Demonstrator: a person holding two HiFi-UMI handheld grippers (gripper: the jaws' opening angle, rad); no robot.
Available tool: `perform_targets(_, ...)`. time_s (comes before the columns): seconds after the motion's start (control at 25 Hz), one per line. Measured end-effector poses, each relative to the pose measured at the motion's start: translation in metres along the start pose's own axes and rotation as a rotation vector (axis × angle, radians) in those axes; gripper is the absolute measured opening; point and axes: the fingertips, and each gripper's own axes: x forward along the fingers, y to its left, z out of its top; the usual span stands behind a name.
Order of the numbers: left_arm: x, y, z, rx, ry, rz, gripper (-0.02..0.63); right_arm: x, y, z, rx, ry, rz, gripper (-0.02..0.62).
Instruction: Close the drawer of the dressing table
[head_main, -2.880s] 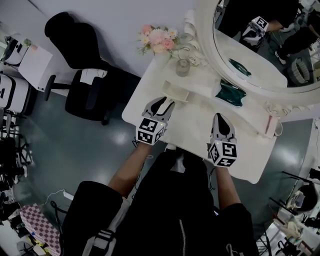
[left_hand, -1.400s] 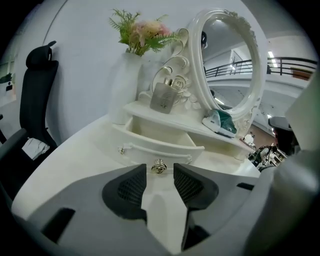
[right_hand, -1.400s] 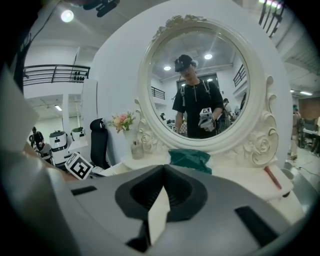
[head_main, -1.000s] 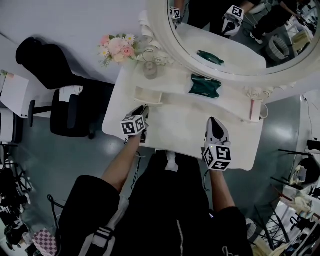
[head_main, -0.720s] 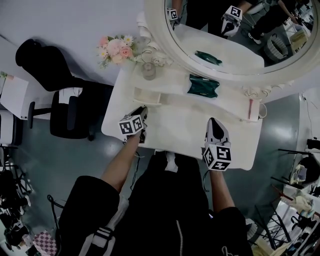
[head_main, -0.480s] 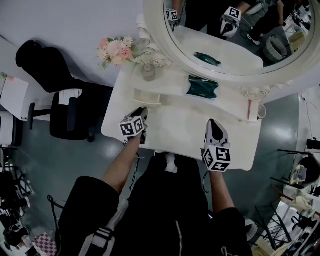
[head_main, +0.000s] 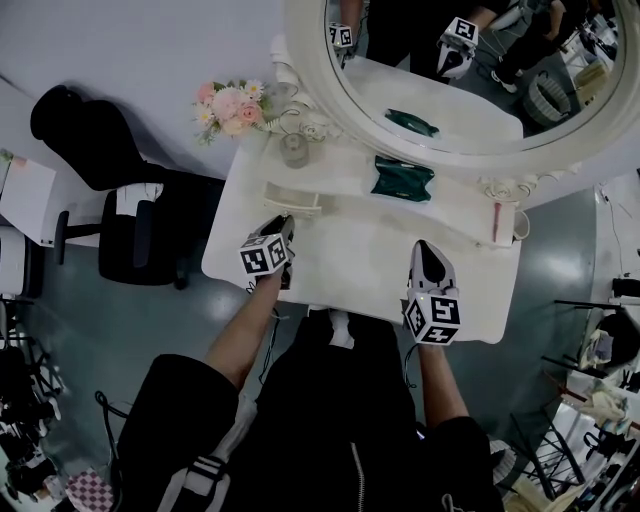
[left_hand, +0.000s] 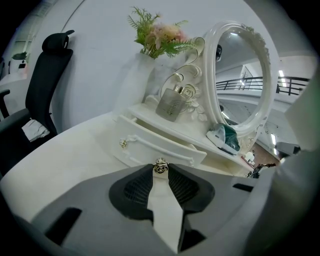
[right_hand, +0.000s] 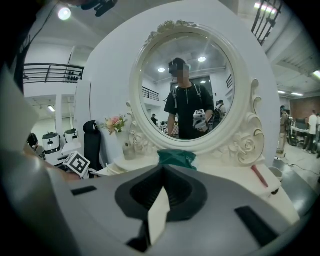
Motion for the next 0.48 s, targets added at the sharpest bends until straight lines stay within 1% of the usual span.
perform_targets(0.48,0.015,0.004,0.003,0.011,0.029,-0.005,0.101,0.009,-0.002,0.001,0.005,0.0,-0.004,-0.002)
